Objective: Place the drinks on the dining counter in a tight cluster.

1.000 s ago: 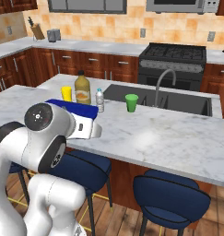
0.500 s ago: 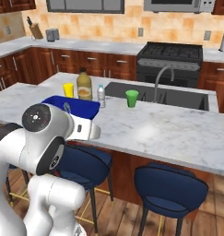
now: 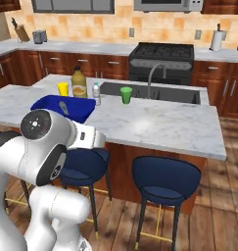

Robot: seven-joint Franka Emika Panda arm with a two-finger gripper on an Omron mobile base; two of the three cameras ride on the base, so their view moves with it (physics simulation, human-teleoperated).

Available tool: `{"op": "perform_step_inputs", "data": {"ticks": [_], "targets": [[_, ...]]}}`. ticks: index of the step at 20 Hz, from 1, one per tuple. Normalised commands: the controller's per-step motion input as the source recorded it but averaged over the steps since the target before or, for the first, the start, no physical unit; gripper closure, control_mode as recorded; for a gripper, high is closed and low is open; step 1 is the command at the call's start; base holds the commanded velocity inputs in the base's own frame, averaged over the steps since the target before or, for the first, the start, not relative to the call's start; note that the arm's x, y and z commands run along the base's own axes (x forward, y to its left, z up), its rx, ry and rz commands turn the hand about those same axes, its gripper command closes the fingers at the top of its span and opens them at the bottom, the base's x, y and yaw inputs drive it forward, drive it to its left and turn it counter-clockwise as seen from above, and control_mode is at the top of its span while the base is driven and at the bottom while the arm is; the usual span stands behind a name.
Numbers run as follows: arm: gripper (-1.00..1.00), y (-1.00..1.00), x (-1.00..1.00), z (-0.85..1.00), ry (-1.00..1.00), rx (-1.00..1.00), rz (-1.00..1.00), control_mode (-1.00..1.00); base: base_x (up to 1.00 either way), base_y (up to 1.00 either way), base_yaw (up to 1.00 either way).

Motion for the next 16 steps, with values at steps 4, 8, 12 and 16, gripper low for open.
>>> {"op": "perform_step_inputs", "data": {"ticks": [4,8,12,16], "targets": [[-1.0,0.0,0.0,0.0,0.0,0.0,0.0,1.0,-0.01,-0.7,-0.17],[-1.0,0.0,0.0,0.0,0.0,0.0,0.0,1.0,0.09,-0.69,-0.08],[-1.0,0.0,0.0,0.0,0.0,0.0,0.0,1.0,0.08,-0.73,-0.02],[-1.0,0.0,0.0,0.0,0.0,0.0,0.0,1.0,0.11,-0.72,-0.01]]}}
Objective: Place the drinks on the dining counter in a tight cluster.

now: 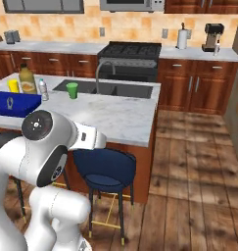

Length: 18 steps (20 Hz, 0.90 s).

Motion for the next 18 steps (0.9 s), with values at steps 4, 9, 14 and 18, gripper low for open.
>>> {"op": "perform_step_inputs", "data": {"ticks": [4,9,14,18], "targets": [[-1.0,0.0,0.0,0.0,0.0,0.0,0.0,1.0,0.14,-0.72,0.0],[-1.0,0.0,0.0,0.0,0.0,0.0,0.0,1.0,0.25,-0.67,0.0],[-1.0,0.0,0.0,0.0,0.0,0.0,0.0,1.0,0.32,-0.64,0.0],[-1.0,0.0,0.0,0.0,0.0,0.0,0.0,1.0,0.58,-0.51,0.0]]}}
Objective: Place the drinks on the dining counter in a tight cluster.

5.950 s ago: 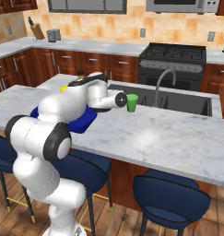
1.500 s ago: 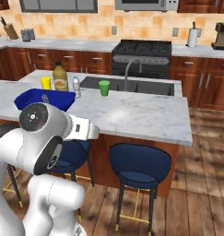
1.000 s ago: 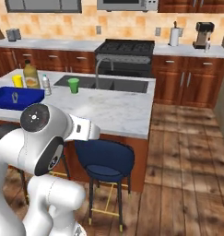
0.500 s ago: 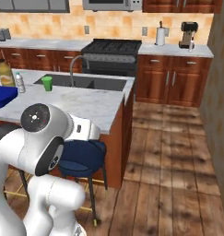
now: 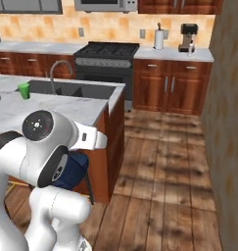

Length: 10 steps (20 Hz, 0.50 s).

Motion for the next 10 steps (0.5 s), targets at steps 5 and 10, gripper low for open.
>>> {"op": "perform_step_inputs", "data": {"ticks": [5,10], "targets": [[-1.0,0.0,0.0,0.0,0.0,0.0,0.0,1.0,0.63,-0.42,0.14],[-1.0,0.0,0.0,0.0,0.0,0.0,0.0,1.0,0.65,-0.44,0.09]]}}
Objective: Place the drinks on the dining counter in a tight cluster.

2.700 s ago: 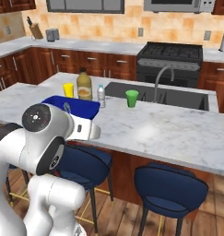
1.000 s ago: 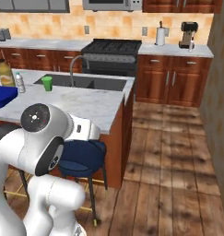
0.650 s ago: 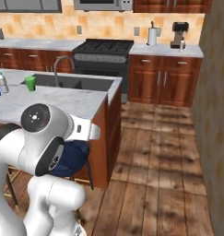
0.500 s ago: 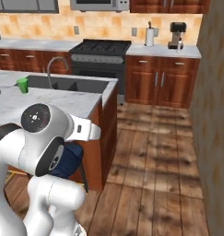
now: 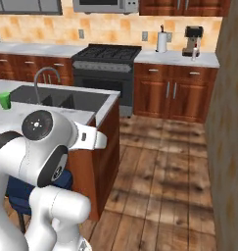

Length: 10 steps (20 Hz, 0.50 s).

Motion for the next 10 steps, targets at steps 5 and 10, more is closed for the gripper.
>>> {"op": "perform_step_inputs", "data": {"ticks": [5,10], "targets": [[-1.0,0.0,0.0,0.0,0.0,0.0,0.0,1.0,0.5,-0.6,0.0],[-1.0,0.0,0.0,0.0,0.0,0.0,0.0,1.0,0.53,-0.56,0.0]]}}
